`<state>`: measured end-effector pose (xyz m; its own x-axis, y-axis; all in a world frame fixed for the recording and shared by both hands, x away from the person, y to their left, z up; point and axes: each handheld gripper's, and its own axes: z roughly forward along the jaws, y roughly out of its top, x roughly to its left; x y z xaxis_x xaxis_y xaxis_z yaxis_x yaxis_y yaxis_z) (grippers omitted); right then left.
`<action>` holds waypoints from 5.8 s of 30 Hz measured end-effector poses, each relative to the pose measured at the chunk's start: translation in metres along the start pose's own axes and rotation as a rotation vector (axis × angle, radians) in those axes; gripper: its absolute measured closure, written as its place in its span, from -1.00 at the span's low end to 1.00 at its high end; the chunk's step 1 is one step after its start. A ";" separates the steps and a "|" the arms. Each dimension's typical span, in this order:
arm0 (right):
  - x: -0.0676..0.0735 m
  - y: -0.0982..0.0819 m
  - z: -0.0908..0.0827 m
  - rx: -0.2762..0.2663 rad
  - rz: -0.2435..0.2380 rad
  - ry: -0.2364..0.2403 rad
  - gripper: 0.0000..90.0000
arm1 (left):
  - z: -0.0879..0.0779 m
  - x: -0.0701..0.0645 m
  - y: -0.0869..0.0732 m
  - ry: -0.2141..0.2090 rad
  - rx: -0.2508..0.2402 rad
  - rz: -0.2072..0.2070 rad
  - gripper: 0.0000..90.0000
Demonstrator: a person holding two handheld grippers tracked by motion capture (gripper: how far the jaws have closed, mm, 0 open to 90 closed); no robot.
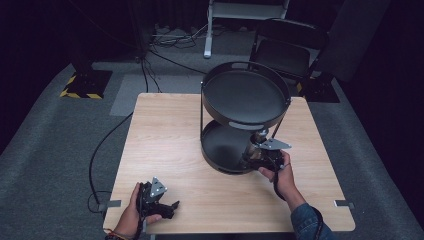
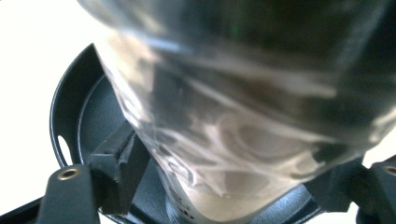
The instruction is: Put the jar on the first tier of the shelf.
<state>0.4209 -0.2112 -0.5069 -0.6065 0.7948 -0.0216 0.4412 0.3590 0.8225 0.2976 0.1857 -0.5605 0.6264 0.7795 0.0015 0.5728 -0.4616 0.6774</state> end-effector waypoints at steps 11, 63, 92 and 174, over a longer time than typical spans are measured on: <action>-0.002 -0.005 -0.001 0.048 -0.058 -0.002 -0.79 | 0.000 0.000 0.000 0.000 0.000 0.000 -0.99; 0.002 -0.043 -0.073 0.185 -0.357 -0.068 -0.92 | 0.000 0.000 0.000 0.000 0.000 0.000 -0.99; -0.010 -0.091 -0.092 0.273 -0.352 -0.101 -0.92 | 0.000 0.000 0.000 -0.003 0.001 0.001 -0.99; -0.059 -0.153 -0.120 0.176 0.028 0.000 -1.00 | -0.002 0.000 -0.002 -0.001 -0.001 -0.004 -0.99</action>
<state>0.3094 -0.3715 -0.5631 -0.5919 0.8060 -0.0001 0.5671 0.4166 0.7105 0.2954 0.1875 -0.5607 0.6244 0.7811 -0.0022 0.5748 -0.4575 0.6784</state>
